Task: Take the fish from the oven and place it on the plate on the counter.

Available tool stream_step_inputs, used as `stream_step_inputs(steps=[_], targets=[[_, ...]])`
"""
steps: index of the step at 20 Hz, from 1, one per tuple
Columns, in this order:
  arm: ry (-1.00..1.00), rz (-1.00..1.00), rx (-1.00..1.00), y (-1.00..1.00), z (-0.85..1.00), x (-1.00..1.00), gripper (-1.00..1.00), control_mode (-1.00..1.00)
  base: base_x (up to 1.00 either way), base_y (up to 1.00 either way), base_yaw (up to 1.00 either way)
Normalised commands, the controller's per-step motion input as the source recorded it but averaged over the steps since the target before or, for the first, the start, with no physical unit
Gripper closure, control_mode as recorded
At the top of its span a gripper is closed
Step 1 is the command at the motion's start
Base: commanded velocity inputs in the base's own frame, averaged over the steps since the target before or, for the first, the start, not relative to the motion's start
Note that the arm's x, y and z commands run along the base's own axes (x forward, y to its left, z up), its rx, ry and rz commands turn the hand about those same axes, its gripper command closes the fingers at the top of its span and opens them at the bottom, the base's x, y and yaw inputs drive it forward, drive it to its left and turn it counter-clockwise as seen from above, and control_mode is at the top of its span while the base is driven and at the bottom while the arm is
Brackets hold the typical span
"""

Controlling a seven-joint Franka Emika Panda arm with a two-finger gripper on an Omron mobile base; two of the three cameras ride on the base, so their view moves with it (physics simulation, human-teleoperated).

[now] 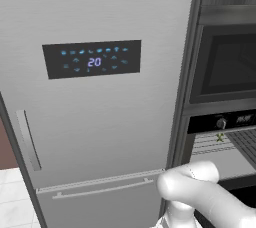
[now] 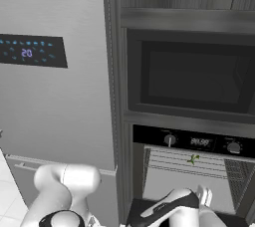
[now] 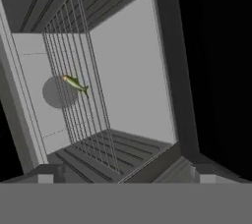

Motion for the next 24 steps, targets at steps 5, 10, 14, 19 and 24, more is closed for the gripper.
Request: stream_step_inputs(steps=[5, 10, 14, 19, 24], targets=[[-0.07, 0.0, 0.13, 0.0, -0.19, 0.61, -1.0, -1.0, 0.0, 0.0, 0.0], [-0.06, 0.03, 0.23, 0.0, -0.4, 0.62, -1.0, -1.0, 0.0, 0.0, 0.0], [-0.1, 0.05, 0.34, 0.0, -0.32, 0.37, -1.0, -1.0, 0.0, 0.0, 0.0], [-0.07, 0.0, 0.11, 0.0, -0.26, 0.34, -1.0, -1.0, 0.0, 0.0, 0.0], [0.0, 0.0, 0.0, 0.0, -0.35, 0.58, -1.0, -1.0, 0.0, 0.0, 0.0]])
